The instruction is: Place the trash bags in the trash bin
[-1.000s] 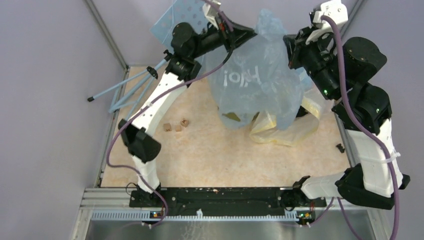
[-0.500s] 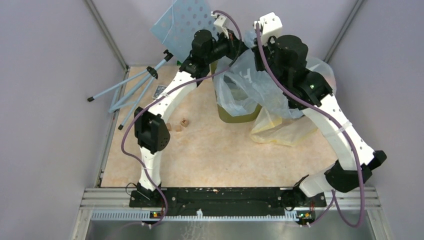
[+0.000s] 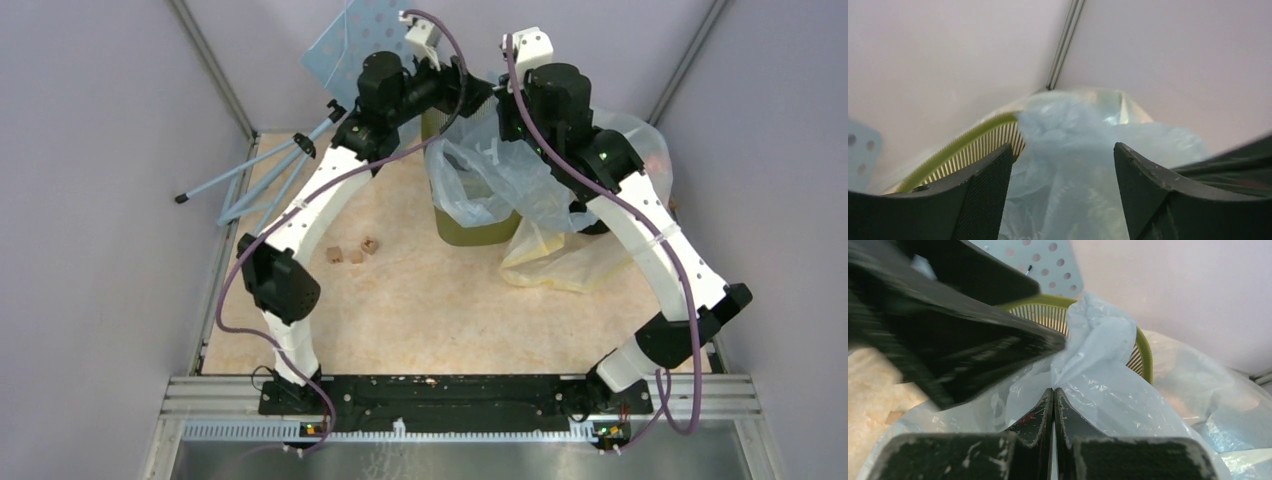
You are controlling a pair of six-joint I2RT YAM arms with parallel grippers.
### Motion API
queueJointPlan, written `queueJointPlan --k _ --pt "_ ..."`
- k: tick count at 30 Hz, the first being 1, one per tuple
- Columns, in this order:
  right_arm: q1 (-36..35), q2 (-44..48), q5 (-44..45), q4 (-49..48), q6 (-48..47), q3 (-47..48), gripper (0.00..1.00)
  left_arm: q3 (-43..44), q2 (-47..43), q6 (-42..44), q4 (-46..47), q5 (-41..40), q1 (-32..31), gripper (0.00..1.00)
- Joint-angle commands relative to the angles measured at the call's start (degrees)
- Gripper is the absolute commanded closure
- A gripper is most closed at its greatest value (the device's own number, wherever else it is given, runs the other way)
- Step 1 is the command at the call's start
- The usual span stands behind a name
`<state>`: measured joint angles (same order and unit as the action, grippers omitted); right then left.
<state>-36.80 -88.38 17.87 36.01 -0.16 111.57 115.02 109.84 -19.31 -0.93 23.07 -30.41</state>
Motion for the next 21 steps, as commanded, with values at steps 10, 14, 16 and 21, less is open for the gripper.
queueJointPlan --k 10,14,16,21 --pt "2.25 -4.34 -0.39 2.22 4.53 5.05 1.00 -27.61 -33.44 -11.77 -3.10 -13.49 -0.53 0.03" --pt "2.81 -4.19 -0.75 1.46 4.82 3.59 1.00 -37.83 -41.82 -14.15 -6.12 -15.10 -5.27 0.04" --pt "3.12 -4.06 -1.58 0.78 5.03 2.78 1.00 -41.78 -45.45 -15.14 -6.77 -21.83 -11.85 0.02" --pt "3.23 -3.68 -2.65 0.20 5.39 1.28 1.00 -46.78 -49.44 -21.34 -7.02 -33.85 -22.16 0.03"
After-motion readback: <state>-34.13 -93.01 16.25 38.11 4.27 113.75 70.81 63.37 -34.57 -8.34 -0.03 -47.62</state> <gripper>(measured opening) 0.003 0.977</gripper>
